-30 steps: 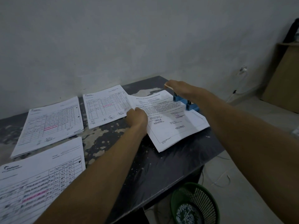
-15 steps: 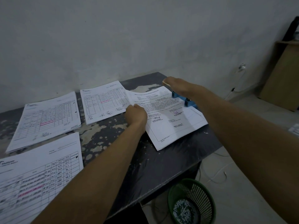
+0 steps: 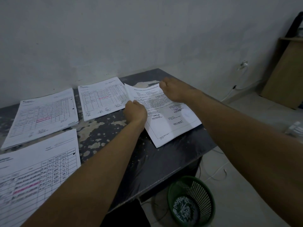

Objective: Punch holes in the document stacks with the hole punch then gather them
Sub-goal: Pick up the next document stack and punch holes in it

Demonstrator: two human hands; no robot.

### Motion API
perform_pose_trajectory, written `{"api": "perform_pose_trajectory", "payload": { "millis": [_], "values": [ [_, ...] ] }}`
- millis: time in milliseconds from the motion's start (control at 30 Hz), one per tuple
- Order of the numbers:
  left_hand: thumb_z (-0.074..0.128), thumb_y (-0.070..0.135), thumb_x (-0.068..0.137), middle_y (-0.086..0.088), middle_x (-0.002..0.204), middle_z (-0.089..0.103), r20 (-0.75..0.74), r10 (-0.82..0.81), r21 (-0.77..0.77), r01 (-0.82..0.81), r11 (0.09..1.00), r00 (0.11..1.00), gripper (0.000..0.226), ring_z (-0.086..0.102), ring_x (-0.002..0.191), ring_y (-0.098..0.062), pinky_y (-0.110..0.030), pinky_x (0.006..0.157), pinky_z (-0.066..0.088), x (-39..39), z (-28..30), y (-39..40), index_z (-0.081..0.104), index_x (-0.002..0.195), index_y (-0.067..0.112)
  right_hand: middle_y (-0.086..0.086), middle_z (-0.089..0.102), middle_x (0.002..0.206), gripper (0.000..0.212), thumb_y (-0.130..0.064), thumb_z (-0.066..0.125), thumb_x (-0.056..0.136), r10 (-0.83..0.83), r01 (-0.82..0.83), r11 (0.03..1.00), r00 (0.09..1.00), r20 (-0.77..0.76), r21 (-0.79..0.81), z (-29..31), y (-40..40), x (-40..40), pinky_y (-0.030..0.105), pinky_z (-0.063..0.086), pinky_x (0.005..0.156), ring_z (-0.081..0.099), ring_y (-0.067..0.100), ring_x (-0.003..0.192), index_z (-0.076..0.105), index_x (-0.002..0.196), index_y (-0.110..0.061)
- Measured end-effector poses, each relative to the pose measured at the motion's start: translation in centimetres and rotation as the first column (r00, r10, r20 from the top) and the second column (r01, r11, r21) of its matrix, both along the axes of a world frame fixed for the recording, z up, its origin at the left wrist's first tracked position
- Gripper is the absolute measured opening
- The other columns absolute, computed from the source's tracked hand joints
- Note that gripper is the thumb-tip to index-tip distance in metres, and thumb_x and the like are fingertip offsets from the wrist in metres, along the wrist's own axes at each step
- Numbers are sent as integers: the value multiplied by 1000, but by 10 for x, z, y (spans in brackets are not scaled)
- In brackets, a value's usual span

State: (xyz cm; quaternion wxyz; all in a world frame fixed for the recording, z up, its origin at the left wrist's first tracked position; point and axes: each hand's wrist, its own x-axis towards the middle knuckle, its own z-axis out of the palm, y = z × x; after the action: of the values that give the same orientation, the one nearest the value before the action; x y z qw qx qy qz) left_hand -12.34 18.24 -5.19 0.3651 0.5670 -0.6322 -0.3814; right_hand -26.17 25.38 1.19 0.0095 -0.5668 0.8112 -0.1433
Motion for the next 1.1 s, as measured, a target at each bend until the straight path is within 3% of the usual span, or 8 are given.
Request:
{"api": "perform_pose_trajectory", "payload": {
  "millis": [167,267,333,467,900,1100],
  "values": [
    [32,24,106,-12,120,61,24,-5,-19,5,1000,1000,35,57,103,-24,-30,77,38,0,-1,0,57,118,1,17,50,115,12,-14,35,102,2,-3,1000,992,-126,-2,-3,-3,1,48,49,90,48,34,107,40,93,-10],
    [32,24,106,-12,122,60,32,-11,-15,11,1000,999,36,57,109,-27,-30,78,38,1,0,0,56,121,1,18,49,114,9,-11,37,100,8,-3,1000,983,-185,23,-3,-2,1,51,49,88,48,37,109,37,91,-11],
    [32,23,106,-13,124,59,40,-8,-10,9,1000,999,37,58,111,-28,-31,80,39,0,0,0,55,123,1,19,48,118,7,-12,36,99,12,5,998,967,-255,67,-8,-4,-1,56,48,90,47,40,114,43,99,-8],
    [31,22,107,-14,129,57,69,-5,-12,6,1000,998,38,56,116,-29,-29,80,37,-1,2,1,53,127,0,18,38,145,44,-30,25,101,-64,86,994,966,-251,74,-25,-8,0,67,27,106,30,34,138,37,137,-10],
    [33,21,105,-15,128,58,55,-10,7,10,1000,998,36,57,113,-30,-33,84,42,1,3,2,54,126,0,18,29,155,52,-34,20,101,-86,107,992,964,-253,71,-27,-7,5,69,13,112,17,32,148,29,147,-11],
    [33,20,106,-15,135,54,37,-21,25,20,999,999,38,55,118,-29,-31,87,42,1,3,0,49,134,-1,17,24,158,55,-39,16,103,-70,118,987,928,-366,110,-41,-5,9,66,9,115,9,32,150,30,148,-10]
  ]
}}
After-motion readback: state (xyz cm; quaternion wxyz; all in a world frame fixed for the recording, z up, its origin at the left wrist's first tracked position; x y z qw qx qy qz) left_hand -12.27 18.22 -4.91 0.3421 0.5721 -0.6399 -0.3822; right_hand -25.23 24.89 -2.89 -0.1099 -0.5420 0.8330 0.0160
